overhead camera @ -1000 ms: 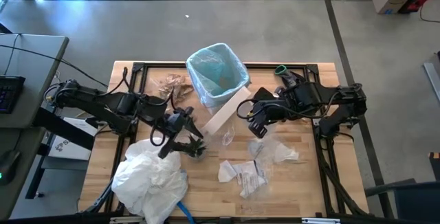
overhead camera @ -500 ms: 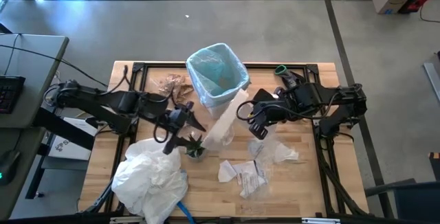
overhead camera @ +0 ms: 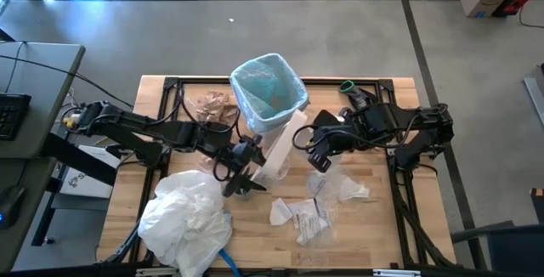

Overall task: Place trash/remove bag and relplace
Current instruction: Adjust the trash bin

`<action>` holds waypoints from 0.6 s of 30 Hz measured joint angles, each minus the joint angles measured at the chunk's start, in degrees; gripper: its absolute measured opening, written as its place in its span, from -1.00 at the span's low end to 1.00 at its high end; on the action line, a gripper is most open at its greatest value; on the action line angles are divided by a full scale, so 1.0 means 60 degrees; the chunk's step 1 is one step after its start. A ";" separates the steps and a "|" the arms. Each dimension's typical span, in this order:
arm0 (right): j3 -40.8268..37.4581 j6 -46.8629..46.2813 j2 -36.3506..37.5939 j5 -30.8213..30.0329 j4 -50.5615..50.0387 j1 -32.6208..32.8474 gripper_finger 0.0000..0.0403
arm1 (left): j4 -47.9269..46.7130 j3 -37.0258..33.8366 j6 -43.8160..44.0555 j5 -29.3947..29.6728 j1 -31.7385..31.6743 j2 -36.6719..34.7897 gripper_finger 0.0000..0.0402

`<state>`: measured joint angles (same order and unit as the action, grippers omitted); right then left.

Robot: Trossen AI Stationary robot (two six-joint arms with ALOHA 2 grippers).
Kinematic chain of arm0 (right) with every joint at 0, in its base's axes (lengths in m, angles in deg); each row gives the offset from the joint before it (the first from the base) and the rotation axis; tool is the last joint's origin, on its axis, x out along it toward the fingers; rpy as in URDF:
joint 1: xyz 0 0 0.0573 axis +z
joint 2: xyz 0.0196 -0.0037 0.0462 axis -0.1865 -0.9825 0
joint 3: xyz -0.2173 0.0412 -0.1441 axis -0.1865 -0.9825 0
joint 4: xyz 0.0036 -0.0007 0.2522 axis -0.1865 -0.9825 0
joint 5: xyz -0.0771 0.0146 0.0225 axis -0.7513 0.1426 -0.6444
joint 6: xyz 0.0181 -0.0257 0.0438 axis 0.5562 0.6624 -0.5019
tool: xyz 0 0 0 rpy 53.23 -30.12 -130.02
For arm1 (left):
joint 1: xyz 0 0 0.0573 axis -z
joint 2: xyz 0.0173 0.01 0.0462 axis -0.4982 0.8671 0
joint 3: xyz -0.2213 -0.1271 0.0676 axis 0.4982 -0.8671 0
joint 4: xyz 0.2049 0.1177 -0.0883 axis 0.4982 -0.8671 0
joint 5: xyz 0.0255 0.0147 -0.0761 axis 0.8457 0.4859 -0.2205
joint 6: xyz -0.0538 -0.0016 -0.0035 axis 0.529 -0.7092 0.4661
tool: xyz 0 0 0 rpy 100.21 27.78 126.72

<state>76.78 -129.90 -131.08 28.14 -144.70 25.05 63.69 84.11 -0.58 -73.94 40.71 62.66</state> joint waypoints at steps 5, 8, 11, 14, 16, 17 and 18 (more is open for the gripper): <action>0.0000 0.0001 0.0000 -0.0019 0.0003 -0.0007 -1.00 | 0.0327 0.0000 -0.0165 0.0169 0.0000 -0.0112 -0.03; 0.0002 0.0005 0.0000 -0.0041 0.0033 -0.0004 -1.00 | 0.0361 0.0000 -0.0361 0.0145 0.0000 -0.0170 -0.35; 0.0004 0.0003 0.0000 -0.0046 -0.0036 -0.0004 -0.99 | 0.0287 -0.0007 -0.0510 0.0184 0.0000 -0.0145 -0.41; 0.0004 0.0004 0.0000 -0.0210 0.0004 0.0092 -0.89 | 0.0249 -0.0007 -0.0678 0.0206 -0.0007 -0.0159 -0.41; 0.0004 -0.0060 0.0000 -0.0427 0.0015 0.0204 -0.76 | 0.0292 -0.0007 -0.0736 0.0228 -0.0007 -0.0155 -0.41; 0.0004 -0.0163 0.0002 -0.0501 0.0017 0.0248 -0.69 | 0.0278 -0.0007 -0.0739 0.0342 -0.0007 -0.0167 -0.41; 0.0004 -0.0215 0.0020 -0.0540 0.0016 0.0293 -0.62 | 0.0278 -0.0007 -0.0787 0.0486 -0.0002 -0.0198 -0.41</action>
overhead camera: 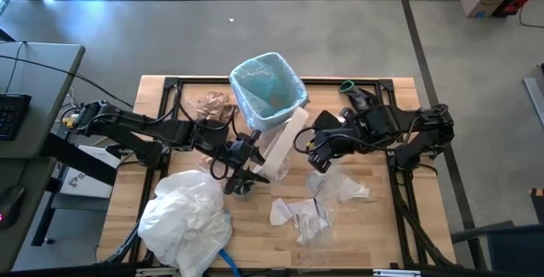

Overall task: Place trash/remove bag and relplace
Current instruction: Adjust the trash bin

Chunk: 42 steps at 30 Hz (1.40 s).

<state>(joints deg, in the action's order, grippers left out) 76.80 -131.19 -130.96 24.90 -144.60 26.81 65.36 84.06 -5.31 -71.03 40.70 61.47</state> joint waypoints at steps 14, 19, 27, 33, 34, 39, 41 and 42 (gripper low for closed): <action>0.0011 -0.1623 0.1273 -0.2414 -0.0013 0.1514 -0.22 | 0.0369 0.0000 -0.0372 0.0701 -0.0133 -0.0877 -0.41; 0.0011 -0.2190 0.1415 -0.2904 -0.0016 0.2329 -0.24 | 0.1058 0.0000 -0.0368 0.0841 -0.0115 -0.1004 -0.41; 0.0011 -0.3478 0.1330 -0.3638 -0.0023 0.3561 -0.25 | 0.2698 0.0004 -0.0852 0.0930 -0.0115 -0.1054 -0.41; 0.0011 -0.4904 0.0950 -0.6066 -0.0006 0.4273 -0.25 | 0.3984 0.0007 -0.1521 0.0694 -0.0108 -0.1054 -0.41; 0.0011 -0.5175 0.0815 -0.6378 0.0046 0.4278 -0.25 | 0.4188 0.0007 -0.1647 0.0677 -0.0108 -0.1050 -0.41; 0.0007 -0.5867 0.0260 -0.7369 0.0536 0.3901 -0.25 | 0.5309 -0.0017 -0.2258 0.0342 -0.0108 -0.1050 -0.41; 0.0007 -0.5830 0.0204 -0.7626 0.0901 0.3634 -0.25 | 0.6152 -0.0196 -0.2407 0.0175 -0.0108 -0.1050 -0.41; 0.0007 -0.5742 0.0193 -0.7705 0.1157 0.3481 -0.25 | 0.6619 -0.0337 -0.2438 0.0090 -0.0121 -0.1050 -0.41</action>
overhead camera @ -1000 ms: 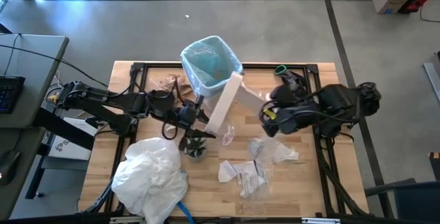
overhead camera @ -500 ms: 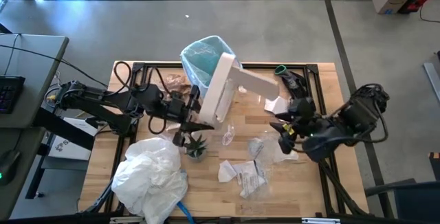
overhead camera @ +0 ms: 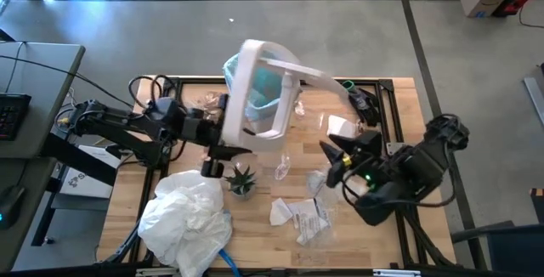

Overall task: Place trash/remove bag and relplace
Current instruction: Adjust the trash bin

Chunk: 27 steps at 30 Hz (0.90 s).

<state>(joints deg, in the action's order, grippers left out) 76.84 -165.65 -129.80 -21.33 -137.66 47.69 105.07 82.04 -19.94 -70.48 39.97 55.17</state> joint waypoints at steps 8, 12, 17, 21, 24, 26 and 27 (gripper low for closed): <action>0.0000 0.2330 -0.0019 0.0396 0.2305 -0.1421 -0.25 | 0.3204 -0.1223 0.0428 -0.1174 -0.0546 0.0254 -0.41; 0.0000 0.3288 -0.0019 0.1138 0.3157 -0.2256 -0.25 | 0.4276 -0.1586 0.0587 -0.1604 -0.0698 0.0525 -0.41; 0.0000 0.4385 -0.0019 0.2200 0.4281 -0.3189 -0.25 | 0.4878 -0.1709 0.0717 -0.1891 -0.0753 0.0864 -0.41; 0.0000 0.5207 -0.0008 0.3009 0.5232 -0.3721 -0.25 | 0.5038 -0.1692 0.0354 -0.1901 -0.0800 0.0919 -0.41; 0.0000 0.5283 -0.0008 0.3445 0.5280 -0.4079 -0.26 | 0.5072 -0.1688 0.0310 -0.1941 -0.0827 0.0936 -0.41; 0.0000 0.5308 -0.0008 0.3743 0.5278 -0.4272 -0.29 | 0.4903 -0.1688 0.0006 -0.1730 -0.0831 0.0940 -0.41; 0.0000 0.5351 -0.0008 0.3893 0.5276 -0.4328 -0.31 | 0.4795 -0.1688 -0.0160 -0.1601 -0.0833 0.0940 -0.41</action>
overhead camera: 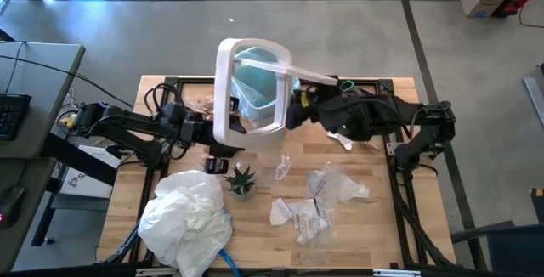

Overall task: Place trash/remove bag and relplace
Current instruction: Adjust the trash bin

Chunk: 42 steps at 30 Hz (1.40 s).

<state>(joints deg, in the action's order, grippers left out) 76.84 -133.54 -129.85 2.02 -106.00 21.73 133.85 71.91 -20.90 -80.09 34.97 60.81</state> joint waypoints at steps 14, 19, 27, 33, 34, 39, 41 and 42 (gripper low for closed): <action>0.0000 -0.0052 0.0187 -0.0348 -0.0955 0.0447 -0.41 | -0.0482 -0.0015 -0.0695 0.0337 -0.0650 -0.0388 -0.41; 0.0000 -0.0012 0.0208 -0.0342 -0.0966 0.0474 -0.41 | -0.0644 -0.0015 -0.0324 0.0146 -0.0854 -0.0383 -0.41; 0.0000 0.0278 0.0208 -0.0041 -0.0355 0.0468 -0.41 | -0.0997 -0.0015 -0.0477 0.0128 -0.0848 -0.0372 -0.41; 0.0000 0.0434 0.0178 0.0363 0.0100 0.0232 -0.41 | -0.0904 -0.0015 -0.0477 0.0124 -0.0848 -0.0338 -0.41; 0.0000 0.0439 0.0151 0.0451 0.0238 0.0169 -0.41 | -0.0841 -0.0015 -0.0469 0.0121 -0.0839 -0.0307 -0.41; 0.0000 0.0791 -0.0179 0.0995 0.0745 -0.0220 -0.41 | -0.0242 -0.0011 -0.0179 -0.0013 -0.0836 -0.0079 -0.41; -0.0007 0.0861 -0.0298 0.1107 0.0673 -0.0356 -0.42 | -0.0270 -0.0011 -0.0126 -0.0051 -0.0801 -0.0006 -0.41; -0.0007 0.0887 -0.0356 0.1139 0.0664 -0.0418 -0.43 | -0.0276 -0.0011 -0.0123 -0.0053 -0.0786 0.0023 -0.41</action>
<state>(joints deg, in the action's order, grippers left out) 76.80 -128.22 -131.99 8.85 -102.02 19.22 132.19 71.85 -21.63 -80.41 30.26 60.95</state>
